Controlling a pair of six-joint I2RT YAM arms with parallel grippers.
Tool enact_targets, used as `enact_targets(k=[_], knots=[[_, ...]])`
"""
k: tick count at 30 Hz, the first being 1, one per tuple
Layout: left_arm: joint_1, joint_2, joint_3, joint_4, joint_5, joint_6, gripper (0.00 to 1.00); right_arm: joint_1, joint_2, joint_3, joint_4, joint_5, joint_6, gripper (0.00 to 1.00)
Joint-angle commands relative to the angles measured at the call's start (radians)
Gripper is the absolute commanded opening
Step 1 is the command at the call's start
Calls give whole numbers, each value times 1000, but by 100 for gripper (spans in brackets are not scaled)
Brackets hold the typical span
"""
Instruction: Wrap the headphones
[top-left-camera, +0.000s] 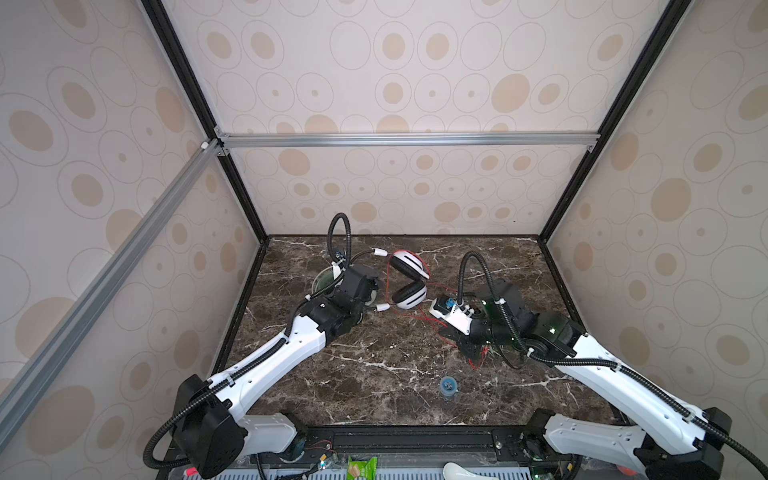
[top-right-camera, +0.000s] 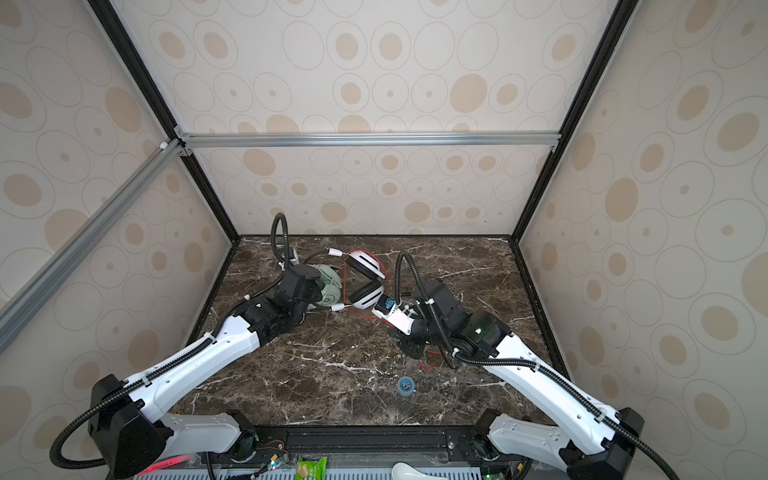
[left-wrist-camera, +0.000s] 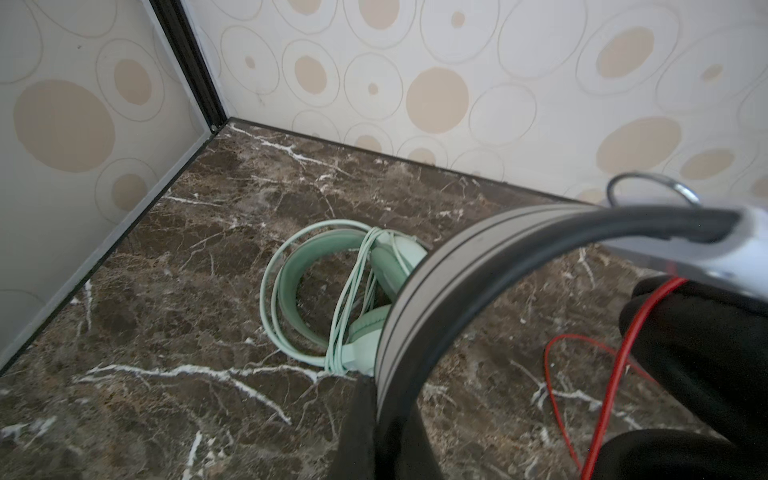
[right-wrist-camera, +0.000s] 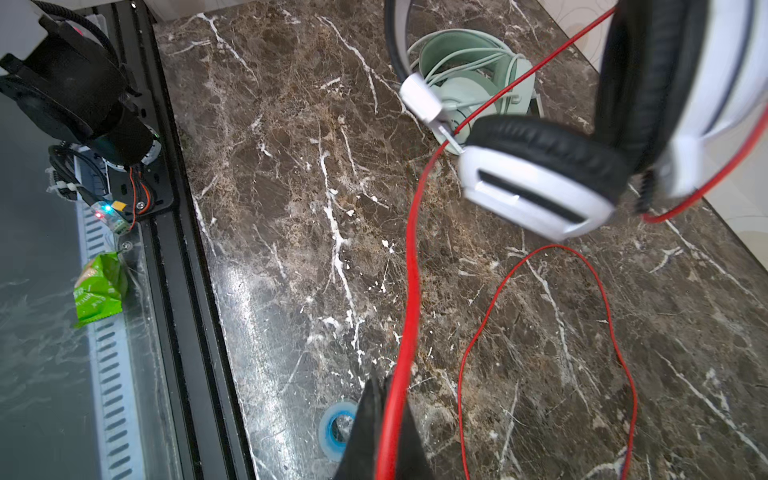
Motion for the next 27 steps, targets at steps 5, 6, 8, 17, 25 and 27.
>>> enact_targets(k=[5, 6, 8, 17, 25, 27], knots=[[-70, 19, 61, 0, 42, 154, 0, 10, 45, 84, -51, 62, -60, 0], [-72, 22, 64, -2, 67, 180, 0, 10, 52, 89, -50, 76, -56, 0], [-84, 26, 64, -10, 98, 221, 0, 10, 64, 108, -55, 96, -42, 0], [-96, -47, -9, -2, 228, 312, 0, -4, 138, 214, -137, 177, 4, 0], [-97, -98, -21, -37, 300, 348, 0, -85, 165, 240, -132, 88, 52, 1], [-97, -110, -21, -37, 326, 360, 0, -93, 176, 250, -129, 85, 58, 2]])
